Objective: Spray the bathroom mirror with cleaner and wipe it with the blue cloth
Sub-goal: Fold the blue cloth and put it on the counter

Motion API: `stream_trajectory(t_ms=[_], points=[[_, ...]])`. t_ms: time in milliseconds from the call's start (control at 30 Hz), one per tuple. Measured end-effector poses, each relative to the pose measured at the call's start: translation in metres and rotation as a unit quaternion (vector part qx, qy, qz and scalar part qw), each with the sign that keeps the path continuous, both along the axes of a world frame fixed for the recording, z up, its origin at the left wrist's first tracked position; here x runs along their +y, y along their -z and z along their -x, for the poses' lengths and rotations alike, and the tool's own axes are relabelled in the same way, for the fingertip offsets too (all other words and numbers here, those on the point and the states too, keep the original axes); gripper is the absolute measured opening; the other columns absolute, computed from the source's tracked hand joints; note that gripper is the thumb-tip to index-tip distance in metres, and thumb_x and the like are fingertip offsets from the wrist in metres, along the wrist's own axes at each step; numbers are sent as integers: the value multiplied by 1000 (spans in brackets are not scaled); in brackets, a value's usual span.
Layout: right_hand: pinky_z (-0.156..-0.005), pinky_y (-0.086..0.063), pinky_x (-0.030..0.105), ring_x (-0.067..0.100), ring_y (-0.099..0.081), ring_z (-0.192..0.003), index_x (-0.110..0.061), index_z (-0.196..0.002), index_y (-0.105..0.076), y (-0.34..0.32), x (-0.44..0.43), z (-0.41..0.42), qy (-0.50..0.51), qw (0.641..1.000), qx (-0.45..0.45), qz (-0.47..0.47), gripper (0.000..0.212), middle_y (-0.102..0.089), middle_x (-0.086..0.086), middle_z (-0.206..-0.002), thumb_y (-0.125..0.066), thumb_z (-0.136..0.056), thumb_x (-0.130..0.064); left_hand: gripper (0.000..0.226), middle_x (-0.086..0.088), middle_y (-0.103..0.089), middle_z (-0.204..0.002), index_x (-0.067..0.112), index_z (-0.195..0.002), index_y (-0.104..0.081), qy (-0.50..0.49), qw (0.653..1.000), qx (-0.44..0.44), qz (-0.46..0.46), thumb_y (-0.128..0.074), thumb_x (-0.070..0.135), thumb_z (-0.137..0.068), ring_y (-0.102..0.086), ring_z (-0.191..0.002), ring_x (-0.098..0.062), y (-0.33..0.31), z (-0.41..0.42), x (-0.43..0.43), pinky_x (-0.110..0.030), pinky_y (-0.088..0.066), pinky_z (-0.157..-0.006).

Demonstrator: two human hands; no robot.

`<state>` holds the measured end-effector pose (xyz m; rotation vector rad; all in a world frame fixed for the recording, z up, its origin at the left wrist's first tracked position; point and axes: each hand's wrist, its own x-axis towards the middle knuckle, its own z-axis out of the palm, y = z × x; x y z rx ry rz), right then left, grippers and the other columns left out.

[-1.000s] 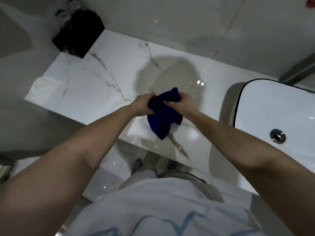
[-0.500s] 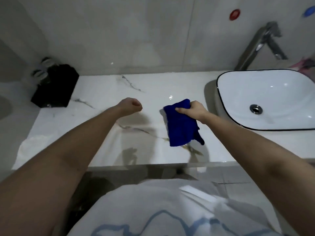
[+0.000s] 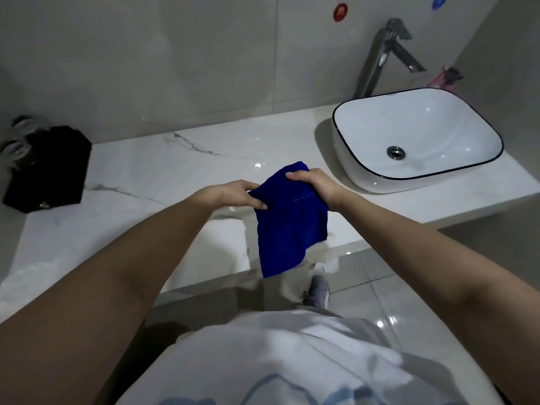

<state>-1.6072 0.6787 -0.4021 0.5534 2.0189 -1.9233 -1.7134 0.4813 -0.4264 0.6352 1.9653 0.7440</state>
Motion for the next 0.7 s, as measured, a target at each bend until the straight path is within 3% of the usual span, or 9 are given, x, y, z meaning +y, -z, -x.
stream_trajectory(t_ms=[133, 233, 400, 500, 600, 700], points=[[-63, -48, 27, 23, -66, -77, -9, -82, -64, 12, 3, -3, 27, 990, -24, -136, 38, -69, 7, -84, -68, -80, -47, 32, 2, -69, -106, 17, -106, -67, -29, 999, 30, 20, -72, 33, -78, -63, -101, -14, 7, 1, -23, -31, -47, -96], [-55, -42, 25, 20, -61, -66, -9, -72, -54, 27, 4, -3, 10, 970, -69, -233, 46, -62, 6, -74, -65, -79, -53, 26, -2, -69, -100, 15, -98, -66, -49, 998, 10, 24, -73, 31, -79, -65, -92, -16, 13, -1, -32, -27, -52, -85], [-54, -44, 24, 17, -61, -65, -11, -75, -55, 37, 5, 1, -30, 971, -100, -216, 44, -62, 4, -75, -62, -83, -54, 31, -7, -71, -104, 14, -109, -62, -67, 990, -107, 55, -70, 28, -83, -69, -95, -21, 17, -3, -30, -32, -55, -87], [-57, -44, 25, 17, -59, -67, -11, -75, -54, 44, 9, 8, -51, 966, -109, -228, 47, -60, 3, -76, -60, -82, -57, 32, -8, -71, -101, 13, -110, -62, -68, 988, -119, 70, -70, 28, -83, -70, -89, -23, 17, 0, -27, -32, -57, -82], [-70, -53, 31, 21, -62, -77, -9, -81, -58, 57, 14, 20, -54, 966, -100, -232, 49, -62, 5, -83, -63, -81, -58, 33, -9, -70, -94, 11, -109, -61, -120, 989, -57, 64, -71, 28, -82, -70, -78, -23, 23, 5, -21, -31, -58, -74], [-80, -56, 35, 26, -65, -97, -10, -112, -61, 70, 24, 42, 65, 983, -68, -156, 46, -66, 10, -105, -65, -84, -46, 35, -10, -64, -109, 15, -118, -54, -272, 956, 111, 26, -63, 28, -87, -63, -83, -21, 36, 14, -12, -25, -47, -71]])
